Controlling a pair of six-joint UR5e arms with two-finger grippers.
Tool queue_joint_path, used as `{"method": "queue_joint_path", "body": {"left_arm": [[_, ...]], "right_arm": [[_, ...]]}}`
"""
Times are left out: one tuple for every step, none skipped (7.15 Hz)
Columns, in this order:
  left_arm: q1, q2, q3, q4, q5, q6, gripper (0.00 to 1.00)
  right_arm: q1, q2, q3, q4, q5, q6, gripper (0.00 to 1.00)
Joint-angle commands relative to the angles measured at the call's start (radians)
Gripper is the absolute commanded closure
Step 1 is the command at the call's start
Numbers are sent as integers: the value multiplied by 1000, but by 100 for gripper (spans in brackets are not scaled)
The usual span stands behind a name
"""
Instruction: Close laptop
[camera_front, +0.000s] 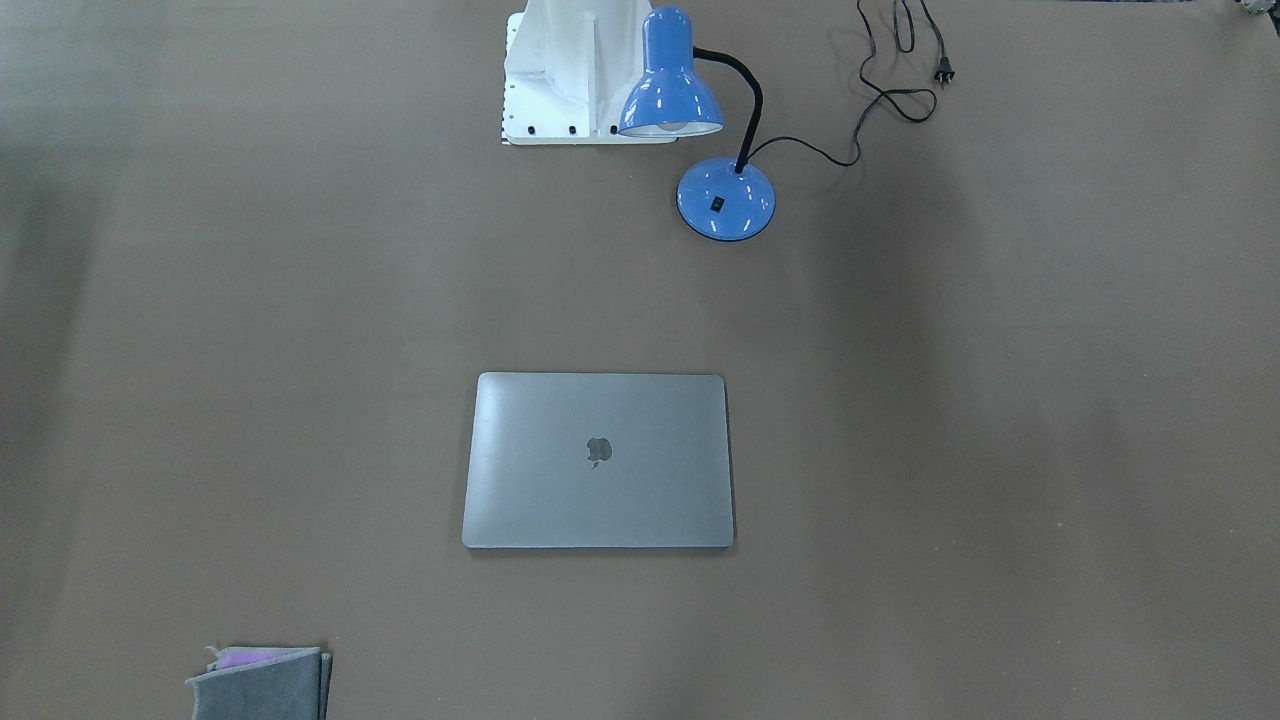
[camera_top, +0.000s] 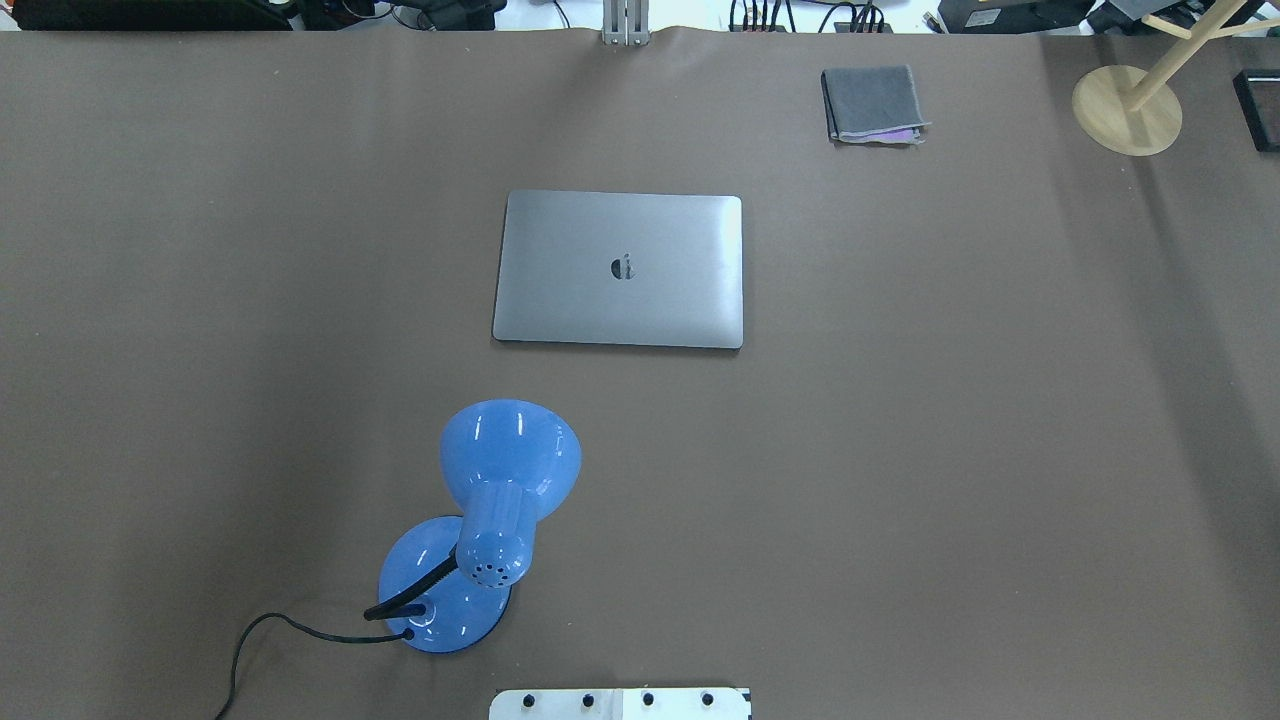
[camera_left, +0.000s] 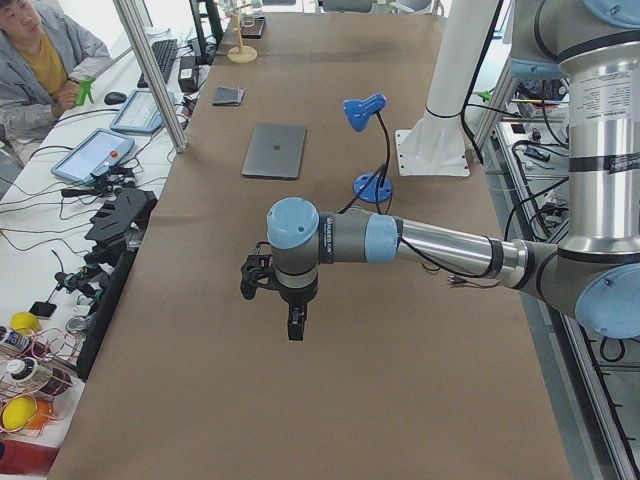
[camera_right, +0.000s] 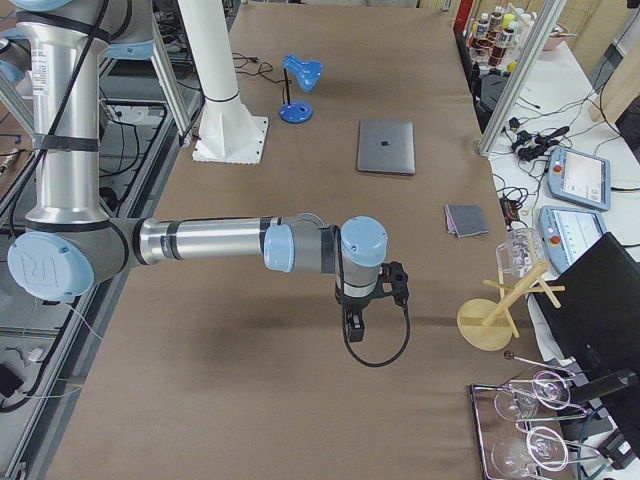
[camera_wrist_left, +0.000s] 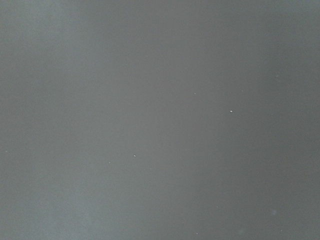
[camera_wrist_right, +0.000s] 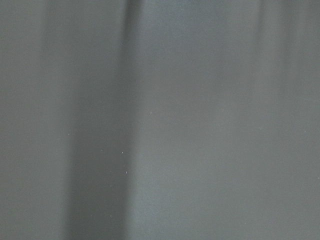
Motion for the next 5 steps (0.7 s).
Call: {"method": "queue_joint_path", "body": {"left_arm": [[1, 3, -1, -6, -1, 2, 2], [1, 2, 0, -6, -1, 2, 2], [1, 3, 2, -6, 1, 2, 2], [1, 3, 2, -8, -1, 2, 2], [1, 3, 3, -8, -1, 2, 2]], "right_arm": [[-1, 0, -2, 0, -1, 1, 0], [-1, 0, -5, 0, -6, -1, 0], [-1, 1, -19, 0, -9, -3, 0], [-4, 7, -51, 3, -10, -10, 0], [-4, 27, -95, 37, -13, -15, 0]]}}
